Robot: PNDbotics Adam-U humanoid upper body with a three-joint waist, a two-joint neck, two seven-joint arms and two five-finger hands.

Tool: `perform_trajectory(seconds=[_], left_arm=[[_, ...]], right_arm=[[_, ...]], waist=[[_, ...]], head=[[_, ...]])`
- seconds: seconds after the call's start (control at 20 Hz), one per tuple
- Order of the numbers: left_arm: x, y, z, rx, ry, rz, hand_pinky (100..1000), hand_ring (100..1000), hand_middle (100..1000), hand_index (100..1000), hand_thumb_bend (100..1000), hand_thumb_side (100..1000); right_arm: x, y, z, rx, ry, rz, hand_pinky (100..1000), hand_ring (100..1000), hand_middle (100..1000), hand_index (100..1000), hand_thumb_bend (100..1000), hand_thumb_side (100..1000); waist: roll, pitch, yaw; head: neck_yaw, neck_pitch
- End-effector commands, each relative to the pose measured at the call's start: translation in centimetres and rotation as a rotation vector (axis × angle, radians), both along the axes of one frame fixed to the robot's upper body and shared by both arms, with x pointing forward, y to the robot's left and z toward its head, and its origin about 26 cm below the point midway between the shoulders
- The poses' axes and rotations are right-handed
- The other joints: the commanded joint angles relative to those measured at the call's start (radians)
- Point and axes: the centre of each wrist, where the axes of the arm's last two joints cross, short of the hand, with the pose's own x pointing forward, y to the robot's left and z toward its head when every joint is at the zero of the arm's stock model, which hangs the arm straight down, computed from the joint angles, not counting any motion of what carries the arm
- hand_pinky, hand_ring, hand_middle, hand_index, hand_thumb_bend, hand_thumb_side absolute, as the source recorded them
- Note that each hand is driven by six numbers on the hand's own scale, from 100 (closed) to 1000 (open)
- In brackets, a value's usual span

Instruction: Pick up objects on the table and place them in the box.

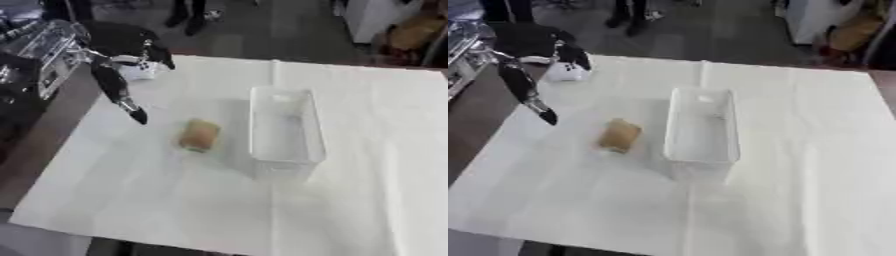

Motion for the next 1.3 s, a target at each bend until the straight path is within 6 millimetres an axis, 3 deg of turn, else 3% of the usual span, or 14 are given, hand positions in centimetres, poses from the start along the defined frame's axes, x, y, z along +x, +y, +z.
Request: perform_trajectory(seconds=[0.05, 0.3, 0.6, 1.3], left_arm=[[-0.1, 0.6, 1.6, 0.010, -0.042, 0.022, 934, 804, 803, 905, 975, 1000], [0.0, 1.1, 1.0, 0.021, -0.022, 0.057, 935, 806, 809, 911, 970, 1000], [0.0, 1.5, 0.3, 0.035, -0.011, 0.092, 935, 803, 805, 908, 971, 1000], [0.7, 1.1, -1.3, 0.057, 0.028, 0.105, 932, 798, 806, 911, 982, 1000]], right_arm=[[-0.2, 0.3, 0.9, 0.000, -0.036, 0.020, 100, 100, 155, 420, 214, 920], [-0.2, 0.9, 1.4, 0.016, -0.052, 0.045, 100, 100, 156, 420, 205, 924], [-0.2, 1.7, 2.1, 0.038, -0.083, 0.079, 100, 100, 155, 421, 191, 931], [-0.3, 2.9, 3.0, 0.057, -0.118, 0.133, 100, 100, 154, 422, 175, 942]], waist=[[0.004, -0.008, -0.005], [0.007, 0.006, -0.018], [0.017, 0.025, -0.027], [0.037, 0.045, -0.049]], head=[[0.024, -0.019], [0.062, -0.037], [0.124, -0.036], [0.116, -0.054]])
